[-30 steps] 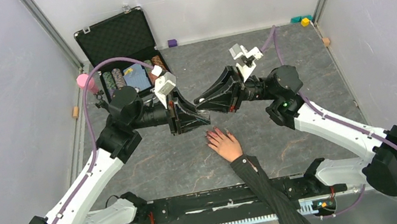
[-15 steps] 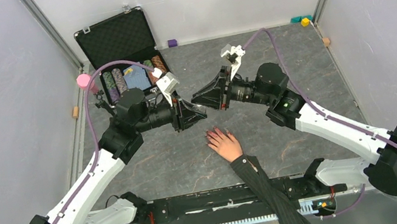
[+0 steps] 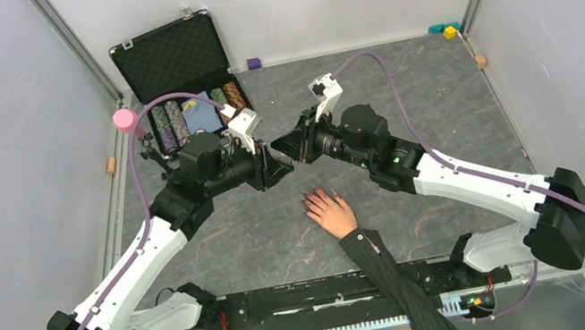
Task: Paint the nails
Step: Screw the nail polish bottle.
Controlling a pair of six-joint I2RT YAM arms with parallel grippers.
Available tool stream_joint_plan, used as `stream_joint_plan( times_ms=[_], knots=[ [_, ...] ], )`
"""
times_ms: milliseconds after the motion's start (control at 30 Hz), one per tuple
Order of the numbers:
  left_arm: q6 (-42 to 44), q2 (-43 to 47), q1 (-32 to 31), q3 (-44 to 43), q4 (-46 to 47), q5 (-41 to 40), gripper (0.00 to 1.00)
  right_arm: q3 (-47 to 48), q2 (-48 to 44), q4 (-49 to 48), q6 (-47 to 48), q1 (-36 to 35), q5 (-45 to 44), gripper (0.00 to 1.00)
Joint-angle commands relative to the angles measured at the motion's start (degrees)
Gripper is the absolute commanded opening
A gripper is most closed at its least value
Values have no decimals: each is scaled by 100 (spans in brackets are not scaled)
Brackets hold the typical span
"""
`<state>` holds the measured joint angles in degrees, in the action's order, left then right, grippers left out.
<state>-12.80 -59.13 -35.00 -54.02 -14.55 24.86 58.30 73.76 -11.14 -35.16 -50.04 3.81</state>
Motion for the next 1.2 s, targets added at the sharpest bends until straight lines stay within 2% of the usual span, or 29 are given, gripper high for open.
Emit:
stream_joint_plan(
  times_ms=[0, 233, 333, 633, 800, 967, 1167],
  knots=[
    [234, 30, 37, -144, 876, -322, 2, 148, 250, 585, -409, -264, -328, 0],
    [250, -19, 36, -157, 840, -342, 2, 199, 101, 522, -473, -296, -721, 0],
    [251, -9, 32, -162, 835, -358, 2, 270, -67, 587, -249, -296, -926, 5],
    [269, 2, 27, -222, 804, 14, 2, 335, -698, 625, 660, -289, -1757, 41],
    [265, 13, 29, -263, 804, 268, 2, 429, -924, 885, 911, -209, -1958, 54],
    [234, 14, 22, -319, 795, 550, 2, 219, -1106, 564, 1023, 222, -1074, 64],
    [32, 21, 29, -331, 1030, 1279, 2, -661, -1559, -1009, 1038, 816, 700, 70]
  ],
)
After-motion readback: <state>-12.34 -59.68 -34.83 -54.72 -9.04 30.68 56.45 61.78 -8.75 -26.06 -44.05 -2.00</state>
